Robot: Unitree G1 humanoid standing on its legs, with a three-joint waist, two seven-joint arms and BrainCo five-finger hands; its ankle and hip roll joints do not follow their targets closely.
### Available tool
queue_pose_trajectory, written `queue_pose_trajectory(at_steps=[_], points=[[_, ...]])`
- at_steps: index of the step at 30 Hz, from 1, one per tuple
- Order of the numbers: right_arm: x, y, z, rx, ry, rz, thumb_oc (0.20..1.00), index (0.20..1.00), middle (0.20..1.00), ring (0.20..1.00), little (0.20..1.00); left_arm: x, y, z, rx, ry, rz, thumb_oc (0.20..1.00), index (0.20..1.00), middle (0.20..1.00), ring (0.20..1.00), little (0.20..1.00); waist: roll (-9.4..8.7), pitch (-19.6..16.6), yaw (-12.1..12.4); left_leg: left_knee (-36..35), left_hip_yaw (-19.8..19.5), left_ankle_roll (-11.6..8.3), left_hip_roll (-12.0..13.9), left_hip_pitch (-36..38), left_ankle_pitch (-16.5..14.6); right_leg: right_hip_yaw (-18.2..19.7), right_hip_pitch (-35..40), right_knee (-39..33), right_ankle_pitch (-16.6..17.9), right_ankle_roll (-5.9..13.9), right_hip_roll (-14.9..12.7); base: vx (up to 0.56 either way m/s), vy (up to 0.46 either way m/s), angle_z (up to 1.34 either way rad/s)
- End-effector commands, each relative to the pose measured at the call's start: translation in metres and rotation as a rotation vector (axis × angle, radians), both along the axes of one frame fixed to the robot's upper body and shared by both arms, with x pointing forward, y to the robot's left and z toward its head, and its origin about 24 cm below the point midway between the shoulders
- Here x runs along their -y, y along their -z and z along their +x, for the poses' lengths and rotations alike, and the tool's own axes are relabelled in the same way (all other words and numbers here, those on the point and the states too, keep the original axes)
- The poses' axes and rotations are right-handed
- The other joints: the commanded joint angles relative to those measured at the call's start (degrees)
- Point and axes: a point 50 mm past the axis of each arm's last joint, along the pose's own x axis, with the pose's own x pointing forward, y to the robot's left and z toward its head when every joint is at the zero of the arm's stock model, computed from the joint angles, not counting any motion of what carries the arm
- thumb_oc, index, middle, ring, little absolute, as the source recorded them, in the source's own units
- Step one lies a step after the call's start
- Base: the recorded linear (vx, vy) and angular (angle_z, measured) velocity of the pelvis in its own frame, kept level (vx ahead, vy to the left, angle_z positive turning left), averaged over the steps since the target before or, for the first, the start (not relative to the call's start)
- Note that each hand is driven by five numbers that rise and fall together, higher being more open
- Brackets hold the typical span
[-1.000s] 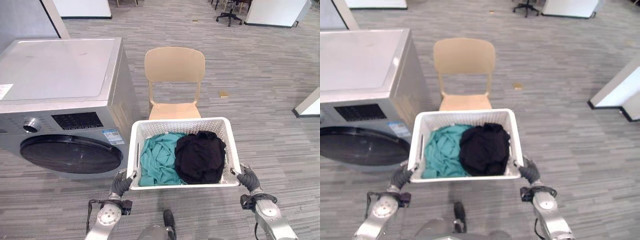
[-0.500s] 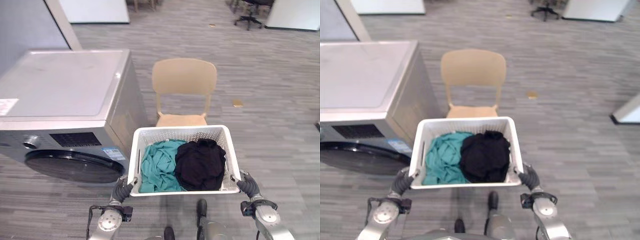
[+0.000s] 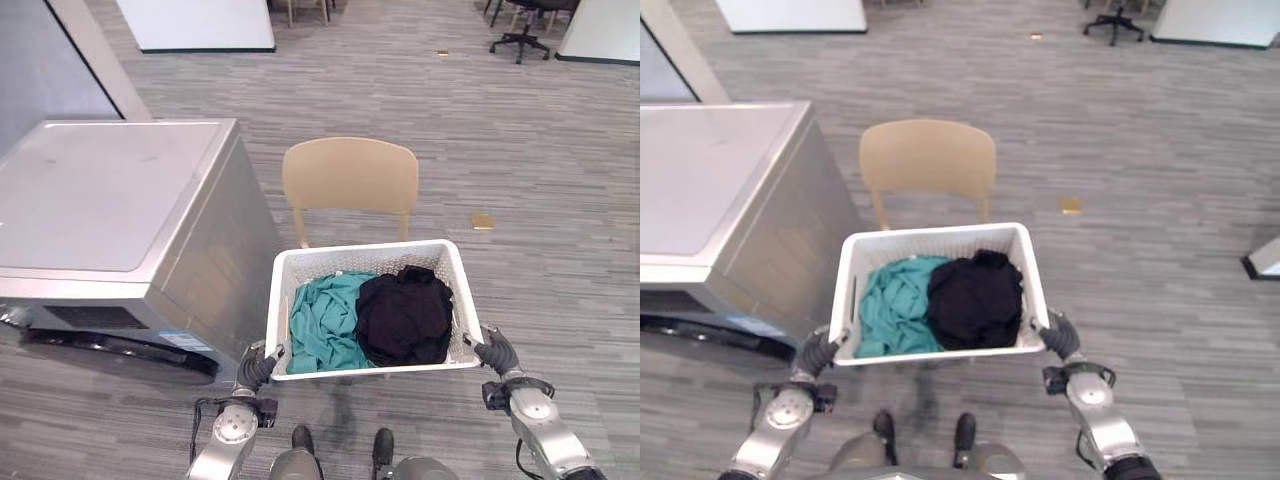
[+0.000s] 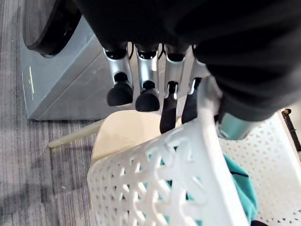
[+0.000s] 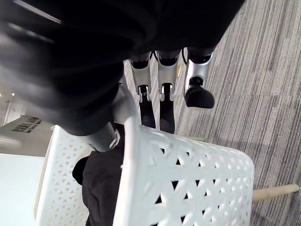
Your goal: Grab the laundry basket,head to the washer,open it,put in the laundry and shut it.
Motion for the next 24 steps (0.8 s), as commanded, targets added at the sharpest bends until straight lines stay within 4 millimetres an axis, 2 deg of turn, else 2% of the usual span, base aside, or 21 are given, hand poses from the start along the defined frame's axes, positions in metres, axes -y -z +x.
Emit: queue_pose_trajectory(at_steps=[1, 5, 8, 12, 13, 14, 15, 19, 24], points=[[-0.020, -0.024, 0.017, 0.161, -0.087, 0.054, 0.200, 0.200, 0.200, 0.200, 0.200, 0.000, -0.038, 0.031, 0.239, -0.023, -0.066, 0.200, 0.200, 0.200, 0.200, 0.200, 0.56, -1.16, 1.07, 2.80, -0.52, -0.33, -1.29, 2.80, -2.31, -0.15, 1.46, 6.63, -10.84, 6.55, -4.72, 0.14, 0.112, -0.06], [-0.026, -0.024, 0.024, 0.168, -0.095, 0.038, 0.200, 0.200, 0.200, 0.200, 0.200, 0.000, -0.041, 0.041, 0.249, -0.019, -0.053, 0.200, 0.200, 0.200, 0.200, 0.200, 0.09, -0.39, 1.17, 2.16, 0.14, 0.09, -1.60, 3.06, -2.73, 0.22, 0.39, 7.40, -10.58, 6.85, -5.24, 0.04, 0.103, 0.00], [-0.037, -0.031, 0.038, 0.206, -0.110, 0.020, 0.200, 0.200, 0.200, 0.200, 0.200, 0.005, -0.052, 0.058, 0.301, 0.001, -0.034, 0.200, 0.200, 0.200, 0.200, 0.200, -0.58, 1.66, 0.96, 2.27, 0.40, 0.67, -1.70, 1.25, -3.21, 0.91, -2.95, 8.42, -9.81, 7.10, -5.57, -0.11, 0.068, 0.03], [-0.069, -0.050, 0.078, 0.279, -0.140, 0.029, 0.200, 0.200, 0.200, 0.200, 0.200, 0.018, -0.081, 0.100, 0.422, -0.004, -0.013, 0.200, 0.200, 0.200, 0.200, 0.200, -2.18, 6.01, 1.26, 3.20, 0.10, 1.38, -1.90, -9.23, -2.36, 3.29, -15.66, 10.86, -6.32, 7.91, -5.99, -0.29, 0.089, -0.18], [-0.073, -0.052, 0.082, 0.285, -0.140, 0.027, 0.200, 0.200, 0.200, 0.200, 0.200, 0.021, -0.084, 0.105, 0.430, -0.005, -0.013, 0.200, 0.200, 0.200, 0.200, 0.200, -2.08, 6.25, 1.32, 3.57, -0.47, 1.08, -2.08, -9.92, -3.68, 3.72, -16.21, 11.15, -7.09, 8.36, -5.87, -0.15, 0.062, -0.22], [-0.073, -0.053, 0.082, 0.288, -0.140, 0.027, 0.200, 0.200, 0.200, 0.200, 0.200, 0.021, -0.085, 0.106, 0.434, -0.005, -0.013, 0.200, 0.200, 0.200, 0.200, 0.200, -2.30, 6.42, 1.29, 3.55, 0.05, 1.50, -2.15, -10.72, -2.20, 3.43, -16.94, 11.01, -5.94, 7.98, -6.06, 0.03, 0.053, -0.12], [-0.079, -0.057, 0.087, 0.302, -0.143, 0.026, 0.200, 0.200, 0.200, 0.200, 0.200, 0.023, -0.088, 0.111, 0.448, -0.015, -0.010, 0.200, 0.200, 0.200, 0.200, 0.200, -2.23, 6.70, 1.31, 3.80, -0.59, 1.22, -2.29, -11.25, -3.53, 3.98, -17.40, 11.26, -6.71, 8.48, -5.92, -0.05, 0.048, -0.05], [-0.089, -0.076, 0.110, 0.363, -0.115, 0.004, 0.200, 0.200, 0.200, 0.200, 0.200, 0.029, -0.117, 0.142, 0.543, -0.080, -0.018, 0.200, 0.200, 0.200, 0.200, 0.200, -2.06, 9.01, 1.26, 3.85, -1.27, 1.24, -3.13, -15.17, -2.23, 4.27, -21.40, 11.91, -6.01, 8.75, -6.90, -0.04, 0.066, -0.03], [-0.097, -0.086, 0.122, 0.385, -0.119, -0.016, 0.200, 0.200, 0.200, 0.200, 0.200, 0.031, -0.135, 0.158, 0.587, -0.089, 0.021, 0.200, 0.200, 0.200, 0.200, 0.200, -2.03, 10.66, 1.17, 3.53, -1.47, 1.30, -3.60, -16.53, -1.51, 4.65, -22.88, 12.07, -5.49, 9.12, -7.33, -0.01, 0.011, 0.01]])
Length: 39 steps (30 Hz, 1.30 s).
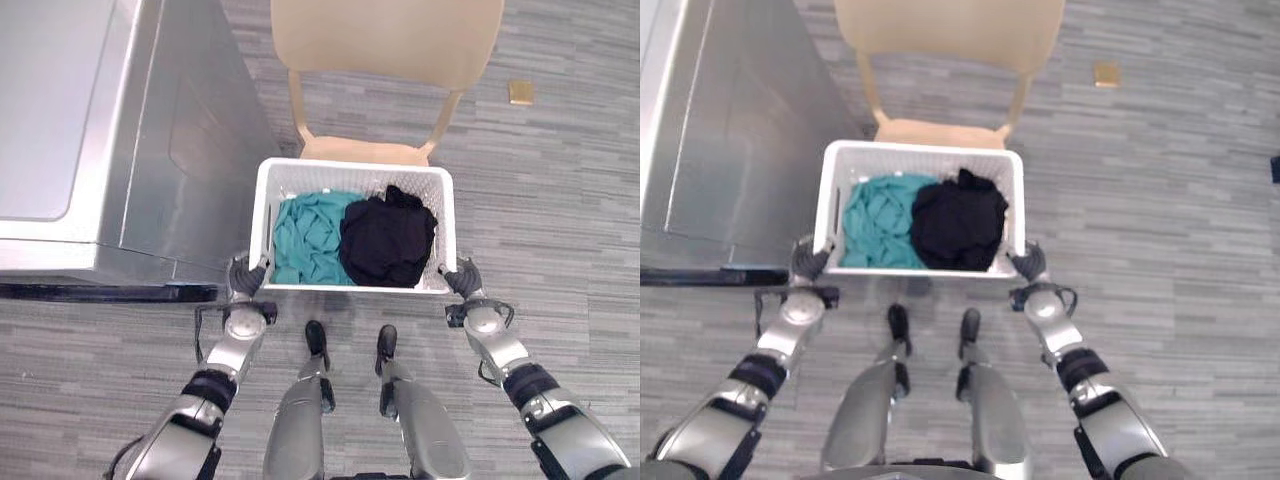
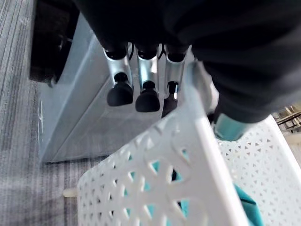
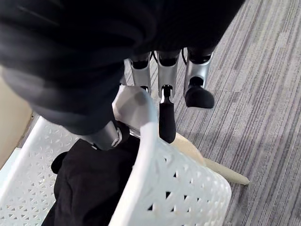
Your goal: Grab the laundry basket,head to the washer,open it,put in the laundry and shut it.
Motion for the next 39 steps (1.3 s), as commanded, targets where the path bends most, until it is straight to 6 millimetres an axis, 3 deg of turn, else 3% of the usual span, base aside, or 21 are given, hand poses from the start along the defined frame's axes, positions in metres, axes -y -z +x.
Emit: queue_pose_trajectory(at_steps=[1, 2, 3, 4, 8, 14, 18, 19, 29, 31, 33, 37, 38, 39], points=[[-0.051, -0.025, 0.007, 0.138, -0.183, 0.083, 0.200, 0.200, 0.200, 0.200, 0.200, 0.039, -0.047, 0.024, 0.224, 0.132, -0.070, 0.241, 0.241, 0.241, 0.241, 0.241, -1.00, -2.05, -0.32, 6.89, -3.54, -2.98, 0.89, -1.64, -6.89, 1.08, -0.81, 3.88, -6.50, 4.48, -3.46, -0.01, 0.045, -0.01], [-0.052, -0.027, 0.009, 0.146, -0.182, 0.083, 0.482, 0.482, 0.482, 0.482, 0.482, 0.040, -0.051, 0.026, 0.236, 0.142, -0.059, 1.000, 1.000, 1.000, 1.000, 1.000, -0.76, -1.60, -0.44, 6.46, -3.53, -2.98, 0.73, -1.66, -6.58, 1.06, -1.10, 3.85, -6.25, 4.58, -3.65, 0.00, 0.040, 0.01], [-0.051, -0.028, 0.010, 0.146, -0.179, 0.079, 0.812, 0.812, 0.812, 0.812, 0.812, 0.040, -0.054, 0.027, 0.246, 0.143, -0.051, 1.000, 1.000, 1.000, 1.000, 1.000, -0.67, -1.46, -0.45, 6.23, -3.56, -2.95, 0.64, -1.51, -6.47, 1.08, -1.17, 3.83, -6.13, 4.63, -3.75, -0.01, 0.031, 0.01], [-0.051, -0.028, 0.010, 0.146, -0.179, 0.079, 1.000, 1.000, 1.000, 1.000, 1.000, 0.040, -0.054, 0.027, 0.246, 0.143, -0.051, 1.000, 1.000, 1.000, 1.000, 1.000, -0.67, -1.45, -0.46, 6.21, -3.56, -2.95, 0.64, -1.49, -6.46, 1.08, -1.16, 3.83, -6.13, 4.63, -3.75, 0.00, 0.000, 0.00], [-0.047, -0.023, 0.005, 0.142, -0.157, 0.089, 1.000, 1.000, 1.000, 1.000, 1.000, 0.043, -0.050, 0.022, 0.253, 0.125, -0.087, 1.000, 1.000, 1.000, 1.000, 1.000, -0.22, -1.29, -0.60, 5.39, -3.51, -2.81, 0.16, -0.58, -6.37, 1.14, -0.61, 3.80, -6.17, 4.68, -4.11, 0.00, 0.000, 0.00], [-0.034, -0.001, -0.013, 0.086, -0.119, 0.108, 1.000, 1.000, 1.000, 1.000, 1.000, 0.042, -0.024, -0.001, 0.215, 0.094, -0.197, 1.000, 1.000, 1.000, 1.000, 1.000, 0.00, -1.79, -0.59, 5.13, -3.30, -2.60, 0.00, 2.20, -7.17, 1.07, 1.62, 3.52, -6.19, 4.44, -4.20, 0.01, 0.003, 0.02], [-0.014, 0.014, -0.033, 0.055, -0.068, 0.124, 1.000, 1.000, 1.000, 1.000, 1.000, 0.032, -0.002, -0.024, 0.162, 0.071, -0.268, 1.000, 1.000, 1.000, 1.000, 1.000, 0.06, -3.30, -0.55, 4.88, -2.84, -2.47, 0.07, 4.93, -7.84, 1.22, 4.27, 2.22, -5.79, 4.30, -3.73, 0.01, -0.007, 0.00], [-0.009, 0.015, -0.035, 0.051, -0.060, 0.122, 1.000, 1.000, 1.000, 1.000, 1.000, 0.028, -0.001, -0.028, 0.164, 0.065, -0.277, 1.000, 1.000, 1.000, 1.000, 1.000, -0.15, -3.46, -0.54, 4.80, -2.23, -2.06, -0.06, 4.76, -6.45, 0.88, 4.21, 1.72, -4.55, 3.88, -3.70, -0.05, -0.043, -0.04], [0.044, 0.029, -0.062, -0.021, -0.005, 0.064, 1.000, 1.000, 1.000, 1.000, 1.000, -0.009, 0.016, -0.061, 0.111, 0.036, -0.269, 1.000, 1.000, 1.000, 1.000, 1.000, -0.27, -8.19, 0.05, 0.73, -2.76, -2.56, 0.20, 10.75, -5.07, 0.02, 10.54, -2.10, -5.03, 4.33, -2.58, 0.03, -0.055, 0.00], [0.060, 0.042, -0.080, -0.111, -0.031, 0.012, 1.000, 1.000, 1.000, 1.000, 1.000, -0.018, 0.034, -0.080, 0.002, 0.085, -0.228, 1.000, 1.000, 1.000, 1.000, 1.000, 0.04, -9.84, 0.15, -0.64, -3.21, -2.66, 0.27, 12.67, -4.54, -0.74, 12.39, -2.22, -5.81, 4.48, -2.45, 0.04, -0.081, 0.08], [0.064, 0.047, -0.086, -0.141, -0.037, -0.001, 1.000, 1.000, 1.000, 1.000, 1.000, -0.020, 0.041, -0.086, -0.038, 0.096, -0.225, 1.000, 1.000, 1.000, 1.000, 1.000, 0.18, -10.27, 0.15, -0.98, -3.29, -2.72, 0.31, 13.24, -4.43, -0.95, 12.87, -2.13, -6.08, 4.53, -2.44, 0.03, -0.048, 0.15], [0.072, 0.069, -0.110, -0.264, -0.065, -0.010, 1.000, 1.000, 1.000, 1.000, 1.000, -0.030, 0.074, -0.120, -0.240, 0.132, -0.176, 1.000, 1.000, 1.000, 1.000, 1.000, 0.94, -11.93, 0.31, -1.96, -3.62, -2.75, 0.52, 15.52, -4.12, -1.50, 14.70, -1.40, -7.40, 4.44, -2.11, 0.01, -0.056, 0.10], [0.072, 0.079, -0.118, -0.316, -0.078, -0.009, 1.000, 1.000, 1.000, 1.000, 1.000, -0.032, 0.091, -0.134, -0.330, 0.130, -0.169, 1.000, 1.000, 1.000, 1.000, 1.000, 1.23, -12.70, 0.56, -1.93, -3.86, -2.78, 0.55, 16.34, -4.21, -1.85, 15.79, -1.29, -7.85, 4.37, -2.04, 0.03, -0.057, 0.04], [0.072, 0.079, -0.119, -0.317, -0.078, -0.009, 1.000, 1.000, 1.000, 1.000, 1.000, -0.032, 0.091, -0.134, -0.331, 0.130, -0.169, 1.000, 1.000, 1.000, 1.000, 1.000, 1.23, -12.69, 0.53, -1.95, -3.89, -2.79, 0.54, 16.40, -4.21, -1.88, 15.87, -1.32, -7.86, 4.37, -2.04, 0.05, -0.075, 0.04]])
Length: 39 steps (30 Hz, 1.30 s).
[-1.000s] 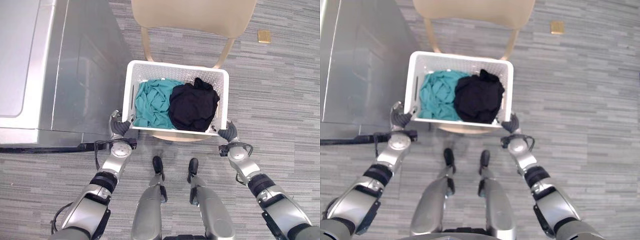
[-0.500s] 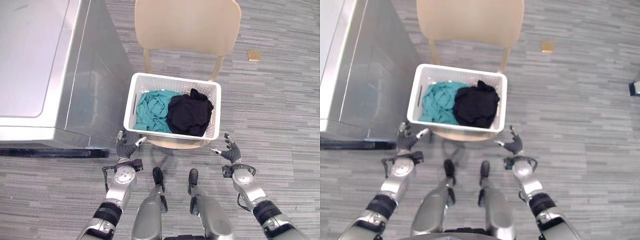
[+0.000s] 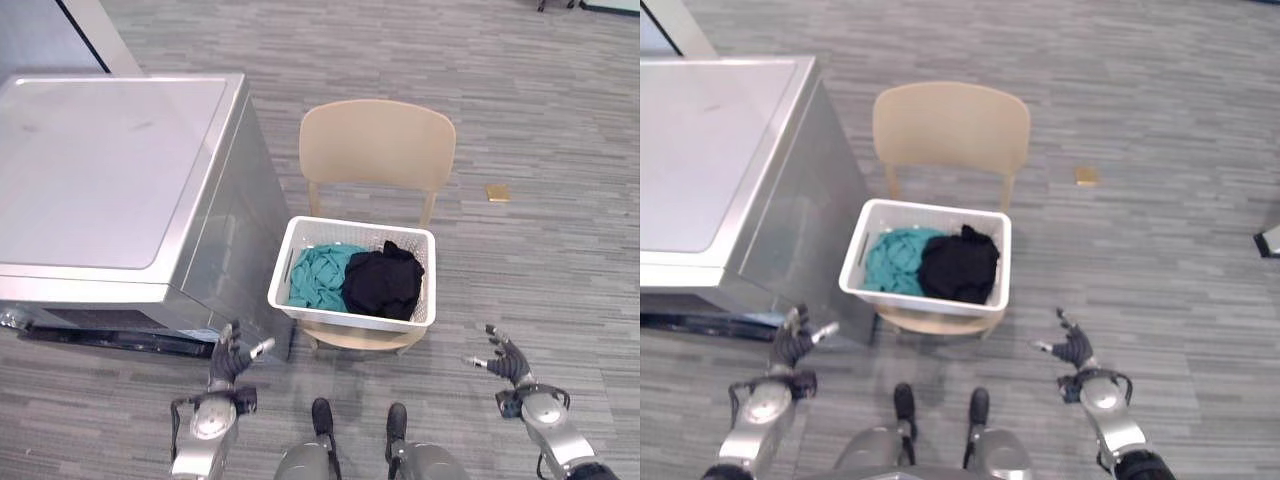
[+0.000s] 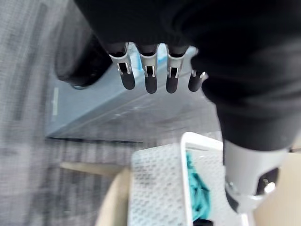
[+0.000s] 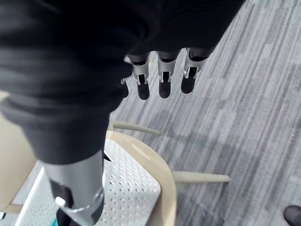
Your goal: Grab the laundry basket,head to the washer,open it,put in the laundry and shut it.
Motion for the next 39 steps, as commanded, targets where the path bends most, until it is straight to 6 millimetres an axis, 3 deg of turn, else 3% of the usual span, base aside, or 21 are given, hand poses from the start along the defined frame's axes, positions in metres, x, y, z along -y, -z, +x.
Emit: queue_pose_trajectory(at_steps=[1, 5, 11, 12, 15, 18, 21, 22, 24, 25, 26, 28, 32, 33, 35, 39], points=[[-0.011, -0.004, 0.008, 0.028, -0.069, 0.021, 1.000, 1.000, 1.000, 1.000, 1.000, -0.005, 0.005, 0.003, -0.049, 0.100, 0.083, 1.000, 1.000, 1.000, 1.000, 1.000, -1.75, -2.22, 1.75, 5.78, -1.47, -1.88, 1.56, -0.68, -4.71, -0.54, -2.35, 6.72, -7.92, 3.76, -2.72, 0.03, -0.036, 0.11], [-0.020, 0.002, 0.007, 0.013, -0.089, 0.035, 1.000, 1.000, 1.000, 1.000, 1.000, -0.006, 0.020, -0.007, -0.138, 0.105, 0.109, 1.000, 1.000, 1.000, 1.000, 1.000, -1.55, -1.71, 2.19, 8.54, -2.06, -2.38, 1.82, -1.54, -5.15, -1.40, -1.41, 6.41, -8.60, 3.22, -2.76, 0.01, -0.047, 0.15], [-0.035, 0.005, 0.013, 0.024, -0.090, 0.071, 1.000, 1.000, 1.000, 1.000, 1.000, 0.003, 0.028, 0.000, -0.155, 0.063, 0.102, 1.000, 1.000, 1.000, 1.000, 1.000, -1.00, 0.09, 2.52, 13.46, -3.42, -3.64, 2.74, -7.26, -5.38, -5.18, -2.82, 6.56, -8.87, 2.58, -4.04, -0.09, 0.022, 0.45], [-0.037, 0.010, 0.008, 0.002, -0.064, 0.091, 1.000, 1.000, 1.000, 1.000, 1.000, 0.007, 0.028, 0.002, -0.149, 0.083, 0.103, 1.000, 1.000, 1.000, 1.000, 1.000, -1.08, 0.06, 2.12, 13.02, -0.89, -4.04, 4.70, -6.97, -5.30, -7.07, -2.50, 6.27, -8.68, 2.87, -5.18, -0.05, 0.136, 0.57], [-0.039, 0.017, 0.003, -0.028, -0.048, 0.111, 1.000, 1.000, 1.000, 1.000, 1.000, 0.010, 0.030, 0.001, -0.157, 0.082, 0.099, 1.000, 1.000, 1.000, 1.000, 1.000, -1.10, -0.52, 1.54, 11.59, 1.69, -4.90, 6.77, -5.14, -5.82, -8.34, -1.23, 5.59, -8.92, 3.89, -6.07, 0.05, 0.181, 0.53], [-0.040, 0.024, -0.005, -0.057, -0.005, 0.146, 1.000, 1.000, 1.000, 1.000, 1.000, 0.015, 0.030, 0.005, -0.150, 0.095, 0.100, 1.000, 1.000, 1.000, 1.000, 1.000, -1.07, -1.96, -0.14, 9.29, 9.33, -5.36, 9.64, -3.19, -5.26, -12.19, -0.62, 4.56, -7.49, 5.45, -8.63, 0.05, 0.291, 0.77], [-0.042, 0.026, -0.006, -0.069, 0.007, 0.165, 1.000, 1.000, 1.000, 1.000, 1.000, 0.015, 0.029, 0.005, -0.148, 0.109, 0.108, 1.000, 1.000, 1.000, 1.000, 1.000, -1.29, -3.32, -0.39, 9.51, 9.07, -4.65, 7.60, -3.50, -6.48, -13.08, -0.19, 4.75, -5.86, 7.05, -11.30, 0.13, 0.395, 0.97], [-0.047, 0.026, -0.005, -0.066, 0.009, 0.182, 1.000, 1.000, 1.000, 1.000, 1.000, 0.012, 0.025, 0.008, -0.135, 0.116, 0.121, 1.000, 1.000, 1.000, 1.000, 1.000, -1.73, -2.77, 0.09, 10.46, 7.60, -2.96, 5.56, -3.95, -8.28, -11.72, -1.33, 9.31, -5.95, 7.13, -13.26, 0.14, 0.474, 0.56], [-0.050, 0.025, -0.003, -0.059, 0.004, 0.190, 1.000, 1.000, 1.000, 1.000, 1.000, 0.009, 0.022, 0.011, -0.121, 0.117, 0.139, 1.000, 1.000, 1.000, 1.000, 1.000, -1.99, -2.18, 0.31, 10.75, 7.10, -2.11, 4.57, -4.09, -9.05, -10.37, -3.00, 12.92, -5.91, 7.31, -14.21, 0.07, 0.320, 0.43], [-0.055, 0.021, 0.002, -0.041, -0.014, 0.199, 1.000, 1.000, 1.000, 1.000, 1.000, 0.005, 0.016, 0.017, -0.100, 0.119, 0.162, 1.000, 1.000, 1.000, 1.000, 1.000, -1.86, -1.07, -0.18, 9.99, 5.17, -0.93, 2.87, -3.39, -9.61, -5.04, -6.86, 18.29, -6.31, 6.65, -12.15, 0.03, 0.171, 0.29], [-0.056, 0.021, 0.003, -0.040, -0.015, 0.199, 1.000, 1.000, 1.000, 1.000, 1.000, 0.005, 0.016, 0.017, -0.100, 0.119, 0.162, 1.000, 1.000, 1.000, 1.000, 1.000, -1.93, -1.12, -0.08, 9.97, 5.29, -0.90, 2.81, -3.41, -9.66, -4.85, -7.14, 18.64, -6.51, 6.66, -12.24, 0.07, 0.242, 0.20], [-0.057, 0.016, 0.007, -0.019, -0.041, 0.185, 1.000, 1.000, 1.000, 1.000, 1.000, 0.004, 0.013, 0.020, -0.076, 0.102, 0.157, 1.000, 1.000, 1.000, 1.000, 1.000, -1.33, -0.46, -0.45, 8.36, 3.89, 0.11, 1.41, -2.80, -8.41, -1.19, -10.37, 19.11, -7.45, 5.99, -8.07, 0.03, 0.127, 0.56], [-0.062, 0.007, 0.018, 0.019, -0.099, 0.153, 1.000, 1.000, 1.000, 1.000, 1.000, 0.006, 0.012, 0.023, -0.068, 0.109, 0.159, 1.000, 1.000, 1.000, 1.000, 1.000, -1.03, 0.27, -0.10, 7.24, 1.24, 0.72, -0.55, -1.58, -8.75, -0.41, -11.81, 16.32, -8.11, 5.09, -5.32, 0.09, 0.034, 0.65], [-0.063, -0.001, 0.025, 0.052, -0.134, 0.123, 1.000, 1.000, 1.000, 1.000, 1.000, 0.007, 0.012, 0.024, -0.067, 0.113, 0.157, 1.000, 1.000, 1.000, 1.000, 1.000, -1.05, 0.63, -0.17, 7.43, -1.34, 0.93, -1.89, -1.27, -9.02, 1.63, -13.03, 14.33, -7.41, 5.40, -3.83, 0.17, -0.035, 0.61], [-0.067, -0.015, 0.036, 0.116, -0.185, 0.097, 1.000, 1.000, 1.000, 1.000, 1.000, 0.009, 0.016, 0.019, -0.080, 0.124, 0.156, 1.000, 1.000, 1.000, 1.000, 1.000, -1.42, 0.56, 0.47, 9.26, -3.98, 1.14, -3.36, -1.39, -10.15, 3.58, -10.76, 12.08, -6.96, 5.33, -3.47, 0.19, -0.119, 1.14], [-0.077, -0.038, 0.057, 0.215, -0.236, 0.103, 1.000, 1.000, 1.000, 1.000, 1.000, 0.008, 0.027, 0.004, -0.141, 0.121, 0.144, 1.000, 1.000, 1.000, 1.000, 1.000, -0.99, -0.60, 2.61, 9.47, -5.52, 0.44, -3.22, -2.30, -9.58, 1.75, -8.15, 7.71, -5.66, 4.70, -3.54, 0.09, -0.100, 0.74]])
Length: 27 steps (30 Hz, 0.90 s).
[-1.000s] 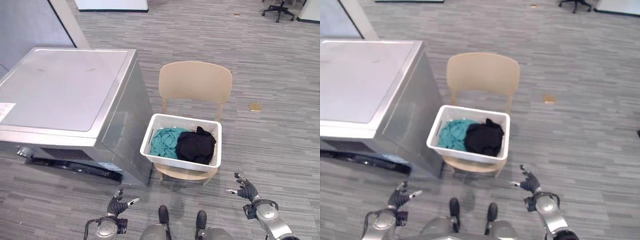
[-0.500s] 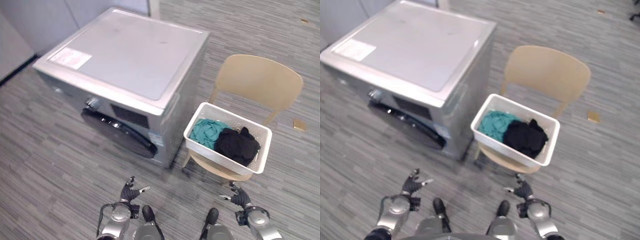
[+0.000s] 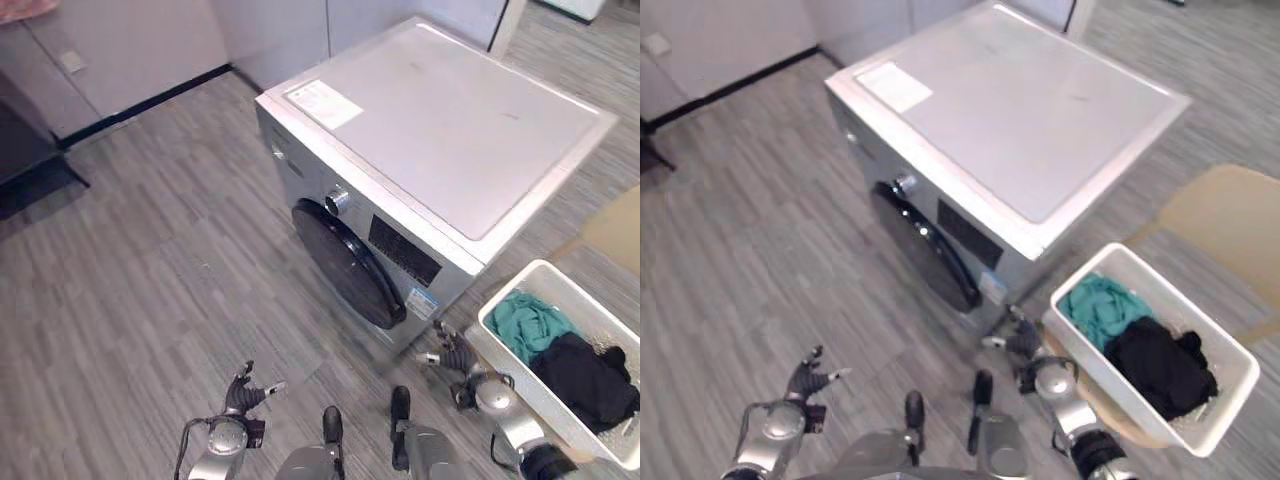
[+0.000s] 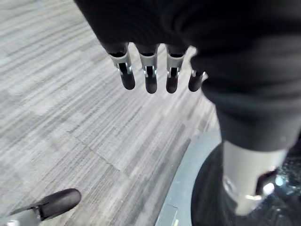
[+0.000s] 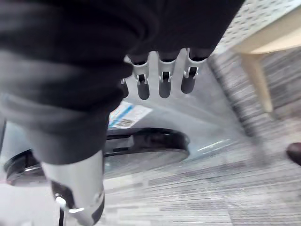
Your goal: Grab the laundry basket,head to the washer,open it,put in the laundry and shut it.
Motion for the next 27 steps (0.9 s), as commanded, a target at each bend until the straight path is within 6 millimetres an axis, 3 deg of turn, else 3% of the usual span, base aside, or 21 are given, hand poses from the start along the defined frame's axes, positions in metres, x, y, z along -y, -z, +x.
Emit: queue_pose_trajectory(at_steps=[1, 2, 3, 7, 14, 16, 18, 19, 21, 24, 27], points=[[-0.007, -0.024, 0.014, 0.134, -0.048, 0.014, 1.000, 1.000, 1.000, 1.000, 1.000, -0.002, -0.013, 0.019, 0.087, 0.042, 0.024, 1.000, 1.000, 1.000, 1.000, 1.000, -0.81, -0.84, 0.37, 7.83, -1.23, -1.12, 0.14, -2.74, -6.56, -0.64, 2.62, 0.75, -7.91, 3.65, -1.55, 0.03, -0.047, 0.08], [-0.007, -0.024, 0.014, 0.134, -0.048, 0.014, 1.000, 1.000, 1.000, 1.000, 1.000, -0.002, -0.013, 0.019, 0.087, 0.042, 0.024, 1.000, 1.000, 1.000, 1.000, 1.000, -0.81, -0.83, 0.36, 7.83, -1.23, -1.12, 0.14, -2.74, -6.56, -0.65, 2.62, 0.75, -7.90, 3.65, -1.55, -0.03, -0.051, 0.18], [-0.016, -0.041, 0.034, 0.206, -0.049, 0.019, 1.000, 1.000, 1.000, 1.000, 1.000, 0.002, -0.010, 0.019, 0.079, 0.032, 0.010, 1.000, 1.000, 1.000, 1.000, 1.000, -0.23, -0.60, 1.63, 7.01, -2.27, -1.50, 0.23, -3.92, -5.45, -1.98, 2.72, -0.72, -7.63, 3.48, -1.61, -0.03, -0.050, 0.19], [-0.019, -0.059, 0.053, 0.278, -0.002, 0.026, 1.000, 1.000, 1.000, 1.000, 1.000, 0.006, -0.012, 0.022, 0.098, 0.020, -0.007, 1.000, 1.000, 1.000, 1.000, 1.000, 0.53, 0.37, 3.13, 6.04, -3.36, -1.77, 0.16, -5.51, -4.15, -3.26, 2.23, -1.93, -7.03, 3.48, -1.86, -0.07, -0.024, 0.23], [-0.019, -0.076, 0.071, 0.346, 0.074, 0.035, 1.000, 1.000, 1.000, 1.000, 1.000, 0.008, -0.019, 0.032, 0.149, 0.000, -0.014, 1.000, 1.000, 1.000, 1.000, 1.000, 0.45, 1.72, 4.88, 4.10, -4.28, -2.25, 0.34, -8.19, -2.03, -4.85, 0.60, -3.65, -5.85, 3.76, -2.15, -0.07, 0.007, 0.10], [-0.017, -0.052, 0.059, 0.240, 0.069, -0.005, 1.000, 1.000, 1.000, 1.000, 1.000, 0.006, -0.018, 0.032, 0.137, -0.009, -0.003, 1.000, 1.000, 1.000, 1.000, 1.000, -0.62, 1.71, 4.62, 3.71, -4.51, -2.18, 0.39, -7.72, -2.10, -5.05, 1.03, -3.48, -5.88, 3.76, -2.22, -0.02, 0.031, 0.13], [-0.017, -0.052, 0.059, 0.240, 0.069, -0.005, 1.000, 1.000, 1.000, 1.000, 1.000, 0.006, -0.018, 0.032, 0.137, -0.009, -0.003, 1.000, 1.000, 1.000, 1.000, 1.000, -0.63, 1.72, 4.61, 3.69, -4.52, -2.17, 0.38, -7.69, -2.09, -5.06, 1.06, -3.49, -5.89, 3.76, -2.23, 0.01, 0.017, 0.09], [-0.015, -0.029, 0.042, 0.142, 0.062, -0.005, 1.000, 1.000, 1.000, 1.000, 1.000, 0.005, -0.016, 0.031, 0.120, -0.007, 0.005, 1.000, 1.000, 1.000, 1.000, 1.000, -1.45, 1.31, 4.17, 3.59, -4.59, -2.07, 0.30, -7.15, -2.37, -5.16, 1.74, -3.38, -5.98, 3.87, -2.37, 0.03, 0.026, 0.06], [-0.016, -0.012, 0.026, 0.063, 0.048, -0.002, 1.000, 1.000, 1.000, 1.000, 1.000, 0.003, -0.015, 0.030, 0.103, 0.001, 0.015, 1.000, 1.000, 1.000, 1.000, 1.000, -2.08, 0.77, 3.73, 3.46, -4.50, -1.96, 0.20, -6.42, -2.72, -5.31, 2.42, -3.31, -6.09, 4.02, -2.54, 0.04, 0.041, 0.09], [-0.020, 0.003, 0.012, -0.011, 0.022, 0.008, 1.000, 1.000, 1.000, 1.000, 1.000, 0.003, -0.015, 0.031, 0.098, 0.005, 0.019, 1.000, 1.000, 1.000, 1.000, 1.000, -2.73, 0.14, 3.47, 3.14, -4.47, -1.78, -0.11, -5.35, -3.14, -5.34, 3.12, -3.19, -5.96, 4.28, -2.79, 0.03, 0.049, 0.06], [-0.029, 0.005, 0.007, -0.026, -0.006, 0.035, 1.000, 1.000, 1.000, 1.000, 1.000, 0.004, -0.016, 0.033, 0.102, 0.014, 0.024, 1.000, 1.000, 1.000, 1.000, 1.000, -3.11, -0.25, 3.40, 3.03, -4.15, -1.57, -0.37, -4.43, -3.46, -5.37, 3.83, -3.08, -5.91, 4.57, -3.09, 0.03, 0.063, -0.06]])
